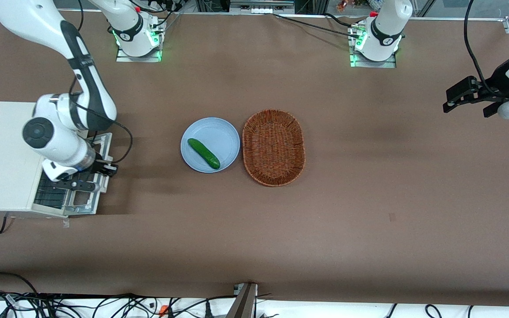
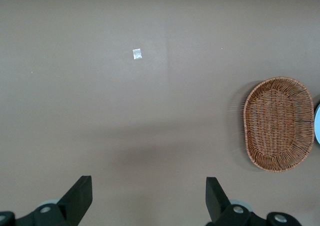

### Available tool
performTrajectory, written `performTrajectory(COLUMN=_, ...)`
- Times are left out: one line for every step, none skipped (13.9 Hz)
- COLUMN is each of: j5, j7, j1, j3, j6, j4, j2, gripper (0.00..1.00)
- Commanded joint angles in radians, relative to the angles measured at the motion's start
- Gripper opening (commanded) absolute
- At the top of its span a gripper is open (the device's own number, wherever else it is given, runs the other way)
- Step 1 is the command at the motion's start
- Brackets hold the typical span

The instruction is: Open oven door with right arm only

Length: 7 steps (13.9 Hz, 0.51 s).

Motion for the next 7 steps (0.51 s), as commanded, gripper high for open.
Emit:
performTrajectory(j5=0.035, j7=0.058, j1=-0.016, j3=0.001, j6=0.0, j4=0.095, j2=0.035, gripper=0.95)
performTrajectory(j5=0.063, j7=0.076, j1=-0.011, j3=0.012, j6=-0.007, j4=0.108, j2=0.03, gripper=1.0)
performTrajectory(j5=0.074, j7=0.086, j1=-0.01, j3=0.013, j6=-0.027, j4=0.124, j2=0.027, gripper=1.0)
performTrajectory(j5=0.075, j7=0.103, j1=-0.01, j3=0.015, j6=-0.05, j4=0.141, j2=0.027, gripper=1.0)
performTrajectory(j5=0.074, j7=0.141, j1=-0.01, j3=0.015, j6=-0.061, j4=0.148, j2=0.025, gripper=1.0)
performTrajectory(j5=0.072, j7=0.17, j1=-0.007, j3=0.016, j6=-0.063, j4=0.148, j2=0.022, gripper=1.0)
performTrajectory(j5=0.072, j7=0.173, j1=-0.001, j3=0.016, j6=-0.063, j4=0.148, j2=0.021, gripper=1.0)
